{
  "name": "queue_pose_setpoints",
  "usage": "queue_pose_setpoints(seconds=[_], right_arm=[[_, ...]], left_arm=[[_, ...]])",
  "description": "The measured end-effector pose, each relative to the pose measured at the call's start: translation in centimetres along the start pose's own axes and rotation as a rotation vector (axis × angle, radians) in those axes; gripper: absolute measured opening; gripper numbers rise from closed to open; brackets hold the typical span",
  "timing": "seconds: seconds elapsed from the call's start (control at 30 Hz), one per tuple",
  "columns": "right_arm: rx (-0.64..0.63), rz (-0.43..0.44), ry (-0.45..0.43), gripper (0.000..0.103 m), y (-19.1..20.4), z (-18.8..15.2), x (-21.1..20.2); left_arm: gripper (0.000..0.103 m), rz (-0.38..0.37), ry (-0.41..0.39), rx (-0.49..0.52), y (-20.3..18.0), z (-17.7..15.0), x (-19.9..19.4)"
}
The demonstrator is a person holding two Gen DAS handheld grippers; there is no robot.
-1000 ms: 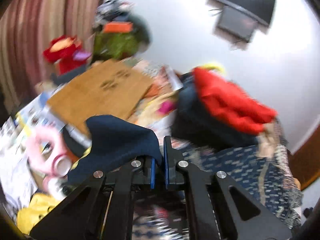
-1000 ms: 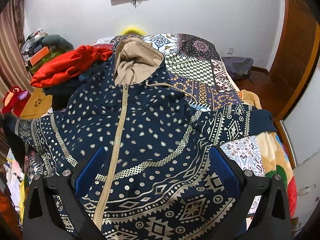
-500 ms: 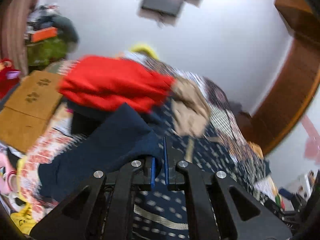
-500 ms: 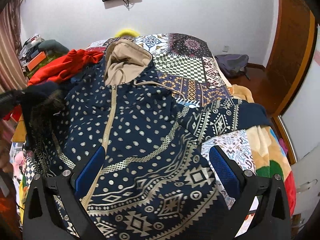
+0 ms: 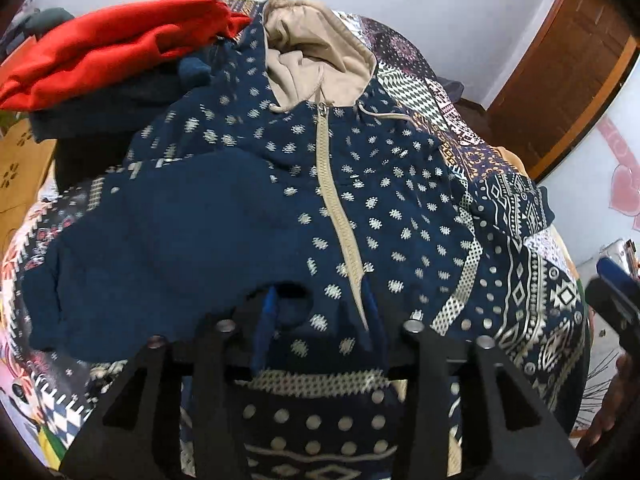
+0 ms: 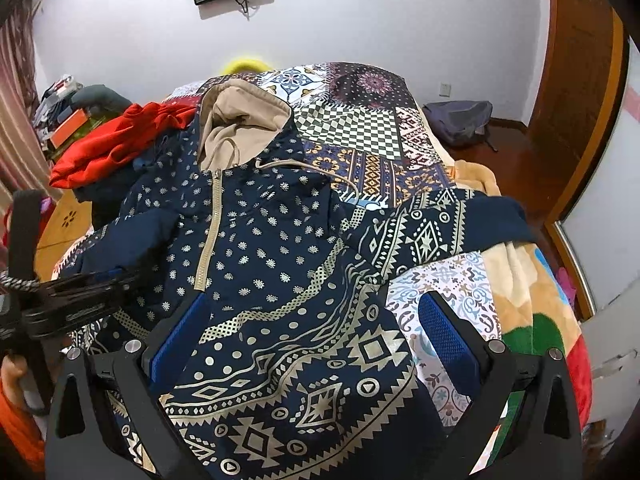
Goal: Fold large clothes
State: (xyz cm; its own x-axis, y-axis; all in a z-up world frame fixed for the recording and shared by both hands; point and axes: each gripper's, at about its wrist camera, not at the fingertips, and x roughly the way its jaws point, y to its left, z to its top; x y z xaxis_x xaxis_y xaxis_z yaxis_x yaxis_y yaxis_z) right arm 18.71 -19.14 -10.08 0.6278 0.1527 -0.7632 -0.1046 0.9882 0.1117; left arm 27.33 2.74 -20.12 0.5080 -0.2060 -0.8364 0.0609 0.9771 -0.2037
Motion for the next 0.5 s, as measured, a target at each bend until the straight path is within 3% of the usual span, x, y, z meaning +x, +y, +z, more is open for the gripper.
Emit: queue_pose_setpoints(seconds=[0.2, 0.33, 0.5], right_arm=[[-0.102, -0.023, -0.019, 0.103, 3.0, 1.5, -0.2], [-0.203, -0.024, -0.066, 0.103, 6.3, 3.2, -0.7], [-0.361, 0.067, -0.089, 0.103, 12.6, 4.3, -1.3]], left_arm=[[0.06, 0.032, -0.136, -0.059, 2.8, 0.1, -5.2], [0.069, 0.097, -0.248, -0.074, 5.5, 0.1, -9.2], [0.081, 0.159, -0.316, -0.107, 9.4, -1.4, -12.7]])
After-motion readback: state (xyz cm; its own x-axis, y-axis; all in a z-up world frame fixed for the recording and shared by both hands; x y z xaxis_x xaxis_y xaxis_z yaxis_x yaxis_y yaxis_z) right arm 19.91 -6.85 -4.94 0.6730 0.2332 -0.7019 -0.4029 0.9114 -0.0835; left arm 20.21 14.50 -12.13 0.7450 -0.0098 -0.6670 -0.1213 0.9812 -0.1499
